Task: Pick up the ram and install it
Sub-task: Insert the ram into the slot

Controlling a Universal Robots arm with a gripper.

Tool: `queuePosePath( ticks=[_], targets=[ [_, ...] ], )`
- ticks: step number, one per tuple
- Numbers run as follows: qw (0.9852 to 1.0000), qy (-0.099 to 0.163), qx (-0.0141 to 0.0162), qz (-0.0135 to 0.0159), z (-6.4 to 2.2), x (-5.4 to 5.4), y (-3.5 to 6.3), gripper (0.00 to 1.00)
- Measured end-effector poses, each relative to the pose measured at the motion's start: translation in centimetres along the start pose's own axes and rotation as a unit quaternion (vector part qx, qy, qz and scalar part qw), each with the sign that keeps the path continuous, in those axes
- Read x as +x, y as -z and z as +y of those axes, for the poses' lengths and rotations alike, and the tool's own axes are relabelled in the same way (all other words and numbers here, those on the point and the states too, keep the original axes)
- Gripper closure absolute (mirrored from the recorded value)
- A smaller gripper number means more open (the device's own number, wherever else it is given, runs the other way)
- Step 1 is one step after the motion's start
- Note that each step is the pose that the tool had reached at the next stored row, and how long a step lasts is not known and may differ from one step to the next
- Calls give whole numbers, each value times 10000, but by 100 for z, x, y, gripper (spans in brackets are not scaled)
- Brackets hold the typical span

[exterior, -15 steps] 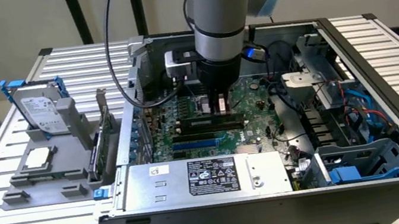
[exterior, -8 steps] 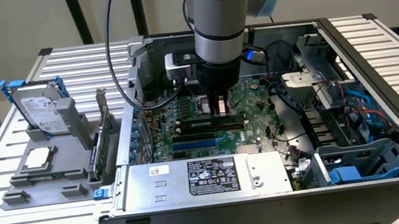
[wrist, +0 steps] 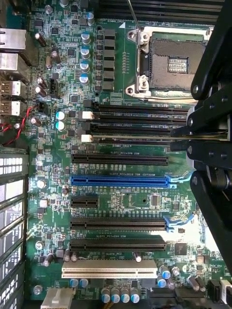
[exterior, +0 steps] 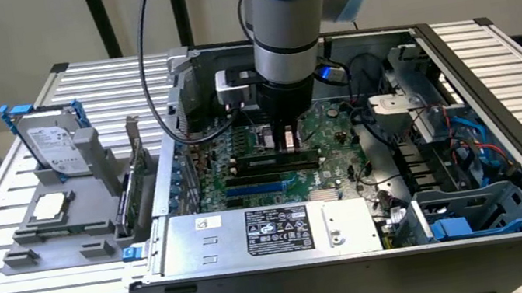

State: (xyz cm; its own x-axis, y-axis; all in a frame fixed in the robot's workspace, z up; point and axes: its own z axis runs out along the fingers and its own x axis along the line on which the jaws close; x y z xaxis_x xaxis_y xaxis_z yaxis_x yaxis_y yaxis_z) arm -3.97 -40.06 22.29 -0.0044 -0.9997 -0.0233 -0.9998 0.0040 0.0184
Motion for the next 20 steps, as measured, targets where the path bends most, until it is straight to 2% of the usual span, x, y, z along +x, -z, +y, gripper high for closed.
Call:
queuePosePath(
  ticks=[4, 10, 14, 17, 18, 20],
  targets=[
    [10000, -8, 0, 4, 0, -6, -9, 86],
    [10000, -11, 0, 50, 0, -5, -30, 86],
    [10000, -11, 0, 68, -1, -5, -46, 86],
    [10000, -11, 0, 74, 0, -4, -47, 85],
    [10000, -11, 0, 72, 0, -5, -47, 78],
    [10000, -11, 0, 71, 0, -6, -24, 78]
  ],
)
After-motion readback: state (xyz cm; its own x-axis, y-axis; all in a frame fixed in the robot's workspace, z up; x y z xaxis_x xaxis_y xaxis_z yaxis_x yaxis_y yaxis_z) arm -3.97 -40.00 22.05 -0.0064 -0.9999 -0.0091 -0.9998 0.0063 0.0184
